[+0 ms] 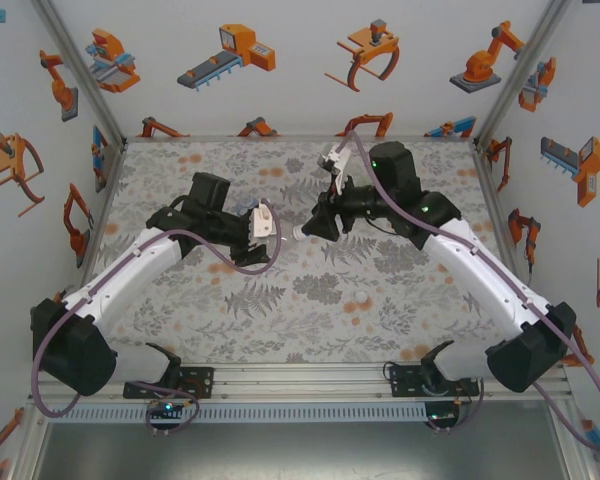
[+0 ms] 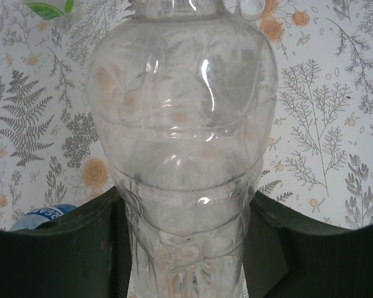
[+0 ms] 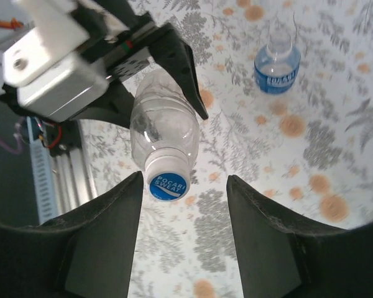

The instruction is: Screw on the bottle caps

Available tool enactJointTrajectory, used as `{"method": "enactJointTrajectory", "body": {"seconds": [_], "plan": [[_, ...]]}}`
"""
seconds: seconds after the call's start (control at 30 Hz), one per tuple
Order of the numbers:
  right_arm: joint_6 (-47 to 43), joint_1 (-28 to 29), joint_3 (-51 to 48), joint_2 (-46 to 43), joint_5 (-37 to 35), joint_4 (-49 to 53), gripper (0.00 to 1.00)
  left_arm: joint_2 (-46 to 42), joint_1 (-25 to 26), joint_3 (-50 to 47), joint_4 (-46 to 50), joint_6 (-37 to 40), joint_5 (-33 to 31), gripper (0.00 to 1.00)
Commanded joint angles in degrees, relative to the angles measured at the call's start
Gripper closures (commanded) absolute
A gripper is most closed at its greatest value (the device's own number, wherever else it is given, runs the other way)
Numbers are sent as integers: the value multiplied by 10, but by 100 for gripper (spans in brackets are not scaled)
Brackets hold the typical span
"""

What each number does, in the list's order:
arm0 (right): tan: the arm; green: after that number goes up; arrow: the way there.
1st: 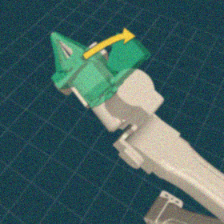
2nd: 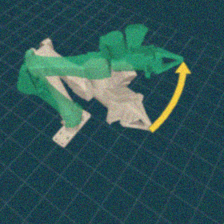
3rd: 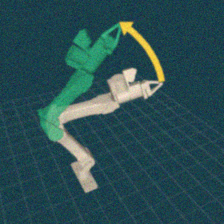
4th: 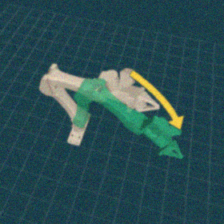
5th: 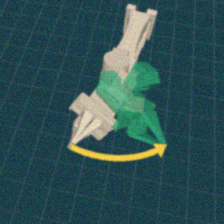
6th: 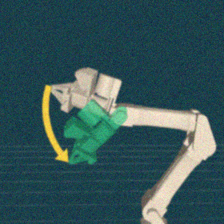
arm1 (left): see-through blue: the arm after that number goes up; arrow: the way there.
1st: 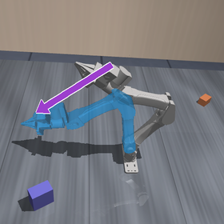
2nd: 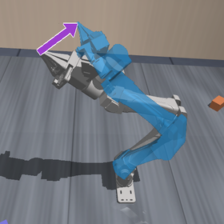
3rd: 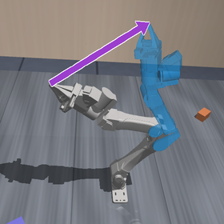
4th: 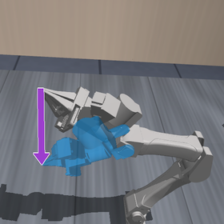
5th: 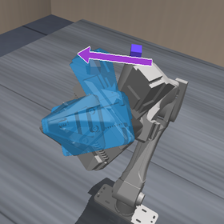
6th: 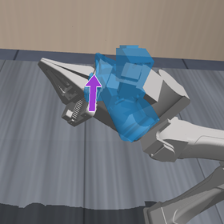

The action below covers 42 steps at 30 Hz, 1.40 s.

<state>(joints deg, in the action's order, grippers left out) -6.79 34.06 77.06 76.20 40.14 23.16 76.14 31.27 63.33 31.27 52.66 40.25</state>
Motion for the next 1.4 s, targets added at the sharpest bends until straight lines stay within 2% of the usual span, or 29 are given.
{"method": "enactJointTrajectory", "body": {"seconds": [0.0, 0.13, 0.33, 1.03, 1.1, 1.23, 1.33, 1.37], "plan": [[-165, -1, -3, -24, 69, -30, 46, -9, 2, 8, 10, 14, 29, 100], [-246, 0, -29, -32, 135, -40, 43, -11, 3, 6, 12, 19, 32, 100], [-249, 0, -55, -27, 146, -63, 44, -13, 3, 5, 12, 22, 36, 100], [-245, 0, -80, -13, 123, -76, 65, -11, 4, 5, 16, 27, 43, 100], [-240, 0, -78, -11, 120, -76, 69, -13, 3, 5, 15, 27, 43, 100], [-180, 0, -75, -8, 108, -95, 81, -12, 3, 5, 16, 27, 44, 100], [-59, 1, -74, -4, 75, -124, 88, -11, 3, 6, 16, 25, 41, 100], [24, 1, -76, -2, 41, -144, 94, -12, 3, 7, 16, 24, 37, 100]]}}
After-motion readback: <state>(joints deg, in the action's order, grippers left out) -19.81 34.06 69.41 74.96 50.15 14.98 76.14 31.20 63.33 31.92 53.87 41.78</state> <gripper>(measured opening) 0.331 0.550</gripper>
